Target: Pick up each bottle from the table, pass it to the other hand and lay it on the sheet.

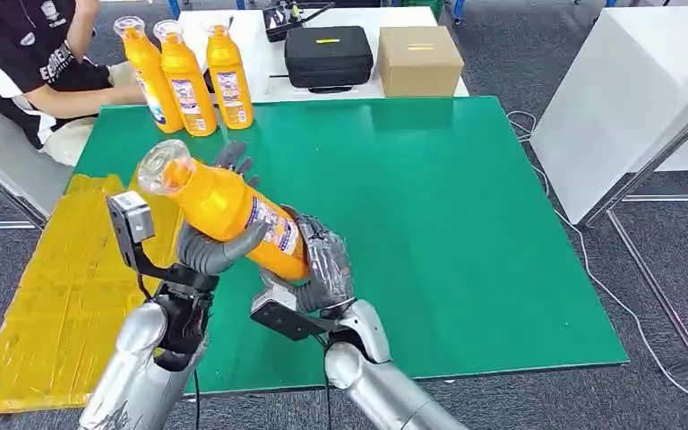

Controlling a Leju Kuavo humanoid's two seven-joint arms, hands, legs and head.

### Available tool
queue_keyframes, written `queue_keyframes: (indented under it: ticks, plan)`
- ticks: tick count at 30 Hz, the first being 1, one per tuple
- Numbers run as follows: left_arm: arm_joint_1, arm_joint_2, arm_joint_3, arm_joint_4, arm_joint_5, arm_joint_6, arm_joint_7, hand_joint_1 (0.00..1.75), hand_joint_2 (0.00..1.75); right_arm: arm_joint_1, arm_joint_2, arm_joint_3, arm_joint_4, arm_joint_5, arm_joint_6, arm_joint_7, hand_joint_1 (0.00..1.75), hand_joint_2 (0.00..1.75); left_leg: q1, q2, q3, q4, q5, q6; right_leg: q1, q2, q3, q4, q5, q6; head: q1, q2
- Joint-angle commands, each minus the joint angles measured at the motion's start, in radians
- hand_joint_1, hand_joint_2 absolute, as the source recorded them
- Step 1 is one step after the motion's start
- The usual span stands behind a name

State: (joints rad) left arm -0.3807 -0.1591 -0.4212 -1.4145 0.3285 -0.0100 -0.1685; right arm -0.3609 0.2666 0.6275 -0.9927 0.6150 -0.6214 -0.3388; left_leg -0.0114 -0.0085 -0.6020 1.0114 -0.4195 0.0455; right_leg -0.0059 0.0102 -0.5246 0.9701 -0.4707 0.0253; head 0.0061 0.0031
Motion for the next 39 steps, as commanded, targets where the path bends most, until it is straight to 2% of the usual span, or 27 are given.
queue_keyframes:
  ticks: [1,3,19,29,30,31,32,35,37,39]
  plan:
    - [-0.034,0.005,0.035,-0.007,-0.028,0.032,-0.021,1.75,1.75,-0.048,0.002,0.14,0.17,-0.024,0.037,-0.008,1.75,1.75,0.001,0.0,0.001,0.0,0.0,-0.002,0.001,-0.001,0.001,-0.001,0.0,-0.001,0.0,0.0]
    - [-0.031,0.005,0.038,-0.007,-0.031,0.035,-0.026,1.75,1.75,-0.048,-0.002,0.134,0.165,-0.036,0.042,-0.004,1.75,1.75,0.002,-0.001,0.004,-0.001,-0.001,-0.004,0.002,-0.002,0.005,-0.003,-0.001,-0.001,0.0,0.0]
    - [-0.005,0.019,0.051,-0.035,-0.038,0.049,-0.054,1.75,1.75,-0.008,-0.038,0.05,0.08,-0.13,0.041,-0.009,1.75,1.75,0.001,-0.002,0.001,-0.001,0.0,-0.002,0.001,-0.003,0.002,-0.002,-0.001,-0.001,0.0,0.0]
    - [-0.005,0.02,0.054,-0.038,-0.038,0.049,-0.054,1.75,1.75,-0.009,-0.045,0.047,0.071,-0.132,0.049,-0.009,1.75,1.75,0.001,-0.002,0.002,-0.001,0.0,-0.003,0.001,-0.003,0.003,-0.002,-0.001,-0.001,0.0,0.0]
    - [-0.004,0.021,0.057,-0.04,-0.049,0.057,-0.058,1.75,1.75,-0.001,-0.043,0.038,0.059,-0.143,0.05,-0.008,0.59,1.75,0.001,-0.002,0.001,-0.001,0.0,-0.002,0.001,-0.003,0.001,-0.002,0.0,0.0,0.0,0.0]
    - [0.0,0.026,0.064,-0.048,-0.068,0.076,-0.065,1.75,1.75,0.01,-0.05,0.014,0.024,-0.187,0.075,-0.013,0.0,1.75,0.001,-0.002,0.003,-0.001,0.0,-0.003,0.001,-0.004,0.003,-0.003,-0.001,-0.001,0.0,0.0]
    - [0.005,0.032,0.073,-0.055,-0.083,0.091,-0.07,1.75,1.75,0.028,-0.059,-0.008,-0.023,-0.222,0.103,-0.012,0.0,0.0,0.001,-0.002,0.002,-0.001,0.0,-0.003,0.001,-0.003,0.002,-0.002,-0.001,-0.001,0.0,0.0]
    - [0.035,0.05,0.111,-0.065,-0.173,0.16,-0.103,1.75,1.75,0.101,-0.103,-0.076,-0.233,-0.231,0.103,-0.011,0.0,0.0,0.001,-0.003,0.003,-0.002,-0.001,-0.004,0.001,-0.005,0.005,-0.003,-0.002,-0.001,0.0,0.0]
    - [0.058,0.052,0.138,-0.065,-0.266,0.221,-0.13,1.75,1.75,0.151,-0.139,-0.143,-0.392,-0.219,0.055,-0.025,0.0,0.0,0.001,-0.003,0.001,-0.001,-0.001,-0.003,0.001,-0.004,0.003,-0.002,-0.001,-0.001,0.0,0.0]
    - [0.069,0.048,0.163,-0.038,-0.326,0.249,-0.1,1.75,1.75,0.193,-0.149,-0.222,-0.522,-0.23,-0.021,-0.073,0.0,0.0,0.001,-0.002,0.002,-0.001,-0.001,-0.003,0.001,-0.003,0.003,-0.002,-0.001,0.0,0.0,0.0]
